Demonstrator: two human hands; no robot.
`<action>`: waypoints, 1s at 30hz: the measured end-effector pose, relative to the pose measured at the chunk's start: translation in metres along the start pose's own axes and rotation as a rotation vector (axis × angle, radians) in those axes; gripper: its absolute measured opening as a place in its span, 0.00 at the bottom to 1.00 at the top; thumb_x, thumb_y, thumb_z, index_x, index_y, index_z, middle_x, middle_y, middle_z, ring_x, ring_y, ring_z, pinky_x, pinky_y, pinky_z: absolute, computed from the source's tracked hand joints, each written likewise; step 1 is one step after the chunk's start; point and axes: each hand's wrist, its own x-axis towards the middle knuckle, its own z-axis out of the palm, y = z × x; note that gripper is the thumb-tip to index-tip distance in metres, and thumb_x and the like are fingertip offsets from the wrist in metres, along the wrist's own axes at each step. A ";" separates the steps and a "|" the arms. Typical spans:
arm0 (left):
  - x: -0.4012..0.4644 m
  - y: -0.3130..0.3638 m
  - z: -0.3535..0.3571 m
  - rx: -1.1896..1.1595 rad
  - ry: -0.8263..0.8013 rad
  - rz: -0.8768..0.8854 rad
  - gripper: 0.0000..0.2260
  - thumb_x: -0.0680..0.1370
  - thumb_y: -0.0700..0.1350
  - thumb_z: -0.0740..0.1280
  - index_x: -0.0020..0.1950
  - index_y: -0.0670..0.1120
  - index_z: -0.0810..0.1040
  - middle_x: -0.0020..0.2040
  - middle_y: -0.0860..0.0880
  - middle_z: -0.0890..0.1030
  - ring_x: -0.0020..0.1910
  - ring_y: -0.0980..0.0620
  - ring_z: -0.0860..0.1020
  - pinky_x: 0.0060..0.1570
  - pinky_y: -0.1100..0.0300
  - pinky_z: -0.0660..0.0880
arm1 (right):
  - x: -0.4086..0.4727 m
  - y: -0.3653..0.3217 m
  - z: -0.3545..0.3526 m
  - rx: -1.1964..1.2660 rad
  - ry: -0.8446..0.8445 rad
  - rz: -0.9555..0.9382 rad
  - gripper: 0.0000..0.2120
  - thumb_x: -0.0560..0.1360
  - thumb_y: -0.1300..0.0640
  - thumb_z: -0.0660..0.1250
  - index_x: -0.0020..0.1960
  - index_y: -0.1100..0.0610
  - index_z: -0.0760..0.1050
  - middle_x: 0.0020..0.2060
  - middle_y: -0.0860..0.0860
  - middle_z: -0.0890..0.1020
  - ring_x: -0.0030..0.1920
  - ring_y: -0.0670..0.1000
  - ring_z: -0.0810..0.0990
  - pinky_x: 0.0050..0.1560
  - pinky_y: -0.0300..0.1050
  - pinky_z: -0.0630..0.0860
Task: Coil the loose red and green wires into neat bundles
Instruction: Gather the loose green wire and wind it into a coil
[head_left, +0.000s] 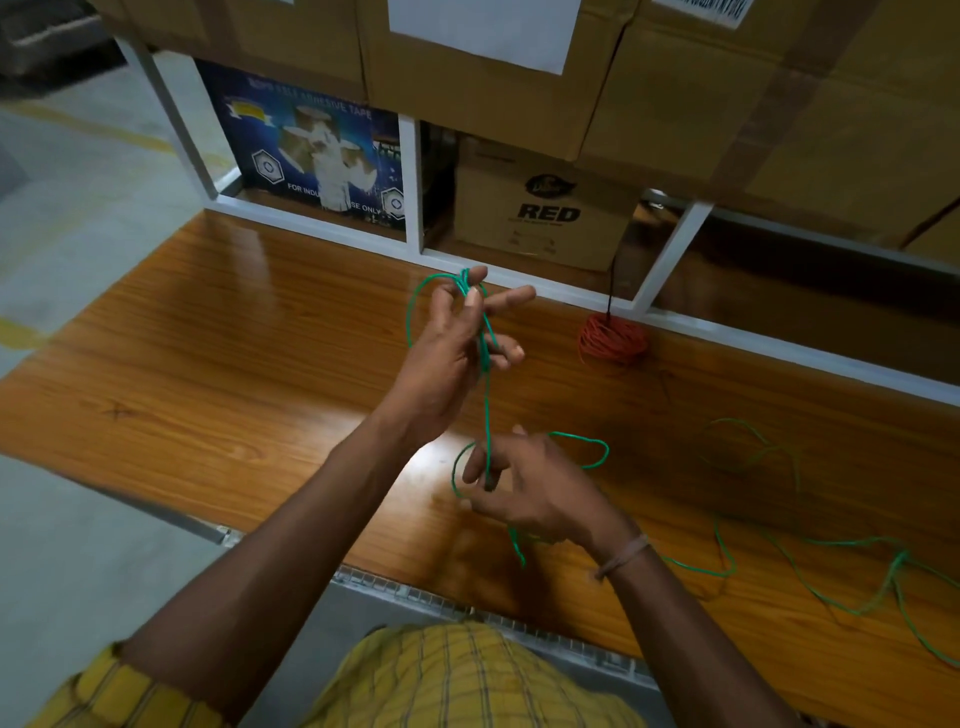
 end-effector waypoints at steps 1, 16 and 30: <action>0.001 -0.003 -0.003 0.128 0.034 0.040 0.13 0.91 0.48 0.53 0.76 0.49 0.62 0.72 0.42 0.81 0.39 0.48 0.84 0.43 0.60 0.80 | -0.002 0.000 -0.001 0.005 -0.005 -0.027 0.07 0.71 0.50 0.76 0.47 0.47 0.80 0.39 0.44 0.84 0.43 0.46 0.85 0.78 0.51 0.64; -0.012 -0.004 -0.043 1.497 -0.298 -0.033 0.15 0.89 0.55 0.56 0.72 0.49 0.66 0.45 0.51 0.88 0.48 0.47 0.84 0.47 0.51 0.77 | -0.013 0.014 -0.070 -0.086 0.037 -0.014 0.13 0.70 0.57 0.80 0.47 0.51 0.77 0.32 0.44 0.75 0.31 0.42 0.71 0.35 0.41 0.67; -0.030 0.013 -0.048 0.451 -0.684 -0.599 0.17 0.90 0.47 0.58 0.72 0.35 0.72 0.33 0.49 0.59 0.29 0.54 0.54 0.27 0.63 0.53 | 0.008 0.034 -0.076 0.692 0.098 0.110 0.21 0.75 0.41 0.64 0.51 0.58 0.82 0.37 0.47 0.73 0.37 0.45 0.69 0.40 0.46 0.65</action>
